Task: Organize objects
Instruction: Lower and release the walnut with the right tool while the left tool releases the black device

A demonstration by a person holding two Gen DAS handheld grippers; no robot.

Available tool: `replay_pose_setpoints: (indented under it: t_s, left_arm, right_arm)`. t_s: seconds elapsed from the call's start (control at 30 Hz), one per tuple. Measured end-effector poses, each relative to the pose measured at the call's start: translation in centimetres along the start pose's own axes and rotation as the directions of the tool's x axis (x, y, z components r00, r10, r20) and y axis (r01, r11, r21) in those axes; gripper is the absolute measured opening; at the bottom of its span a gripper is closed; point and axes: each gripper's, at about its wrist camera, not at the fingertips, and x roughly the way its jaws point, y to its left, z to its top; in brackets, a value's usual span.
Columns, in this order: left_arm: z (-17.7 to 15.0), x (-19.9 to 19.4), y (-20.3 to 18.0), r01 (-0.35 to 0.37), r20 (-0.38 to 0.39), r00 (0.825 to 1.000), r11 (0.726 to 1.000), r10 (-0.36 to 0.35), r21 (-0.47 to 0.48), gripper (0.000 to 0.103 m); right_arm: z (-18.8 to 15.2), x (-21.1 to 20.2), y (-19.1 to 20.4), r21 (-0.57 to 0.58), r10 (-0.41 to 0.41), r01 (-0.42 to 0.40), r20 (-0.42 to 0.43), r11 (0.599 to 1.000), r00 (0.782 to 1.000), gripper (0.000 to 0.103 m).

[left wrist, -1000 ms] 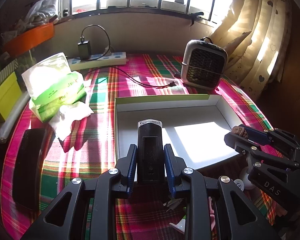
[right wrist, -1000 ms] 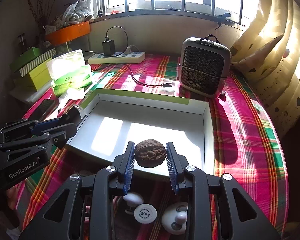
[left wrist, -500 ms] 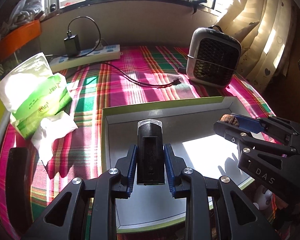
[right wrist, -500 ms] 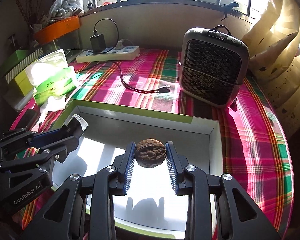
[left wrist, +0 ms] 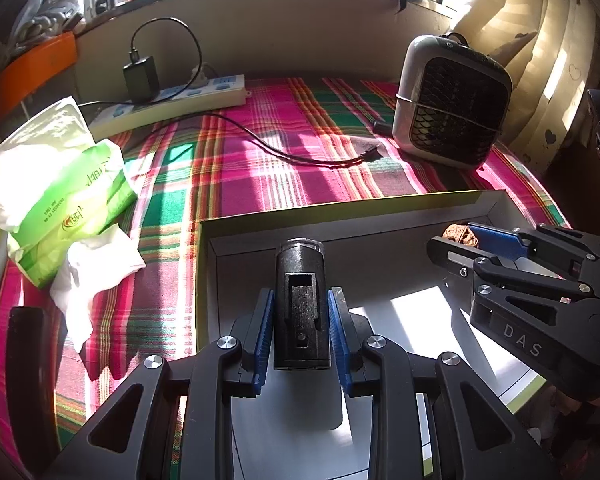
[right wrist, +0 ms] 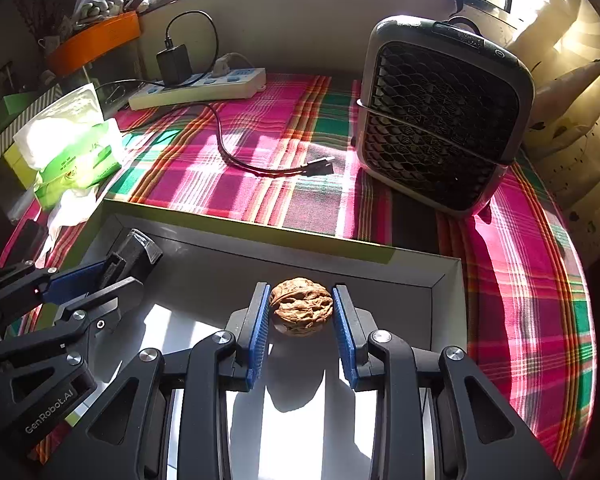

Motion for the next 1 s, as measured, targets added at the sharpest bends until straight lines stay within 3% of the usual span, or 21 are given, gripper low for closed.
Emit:
replay_pose_setpoints:
  t_s: [0.67,0.8,1.0]
  left_arm:
    - [0.14,0.49,-0.63,-0.029,0.002,1.0,0.999,0.029,0.026,0.025]
    - [0.18,0.62,-0.67,-0.034,0.001,0.999,0.999,0.034,0.03,0.025]
    - [0.15,0.65,-0.62,-0.032,0.0,0.999,0.999,0.032,0.026,0.025]
  right_arm:
    - [0.04,0.42,-0.04,-0.008,-0.033,0.032,-0.01,0.999,0.999,0.033]
    - [0.05,0.35,-0.16,-0.002,-0.036,0.036,-0.01,0.999,0.999,0.043]
    - [0.12,0.09,-0.18,0.001,-0.042,0.042,-0.001,0.999,0.999,0.048]
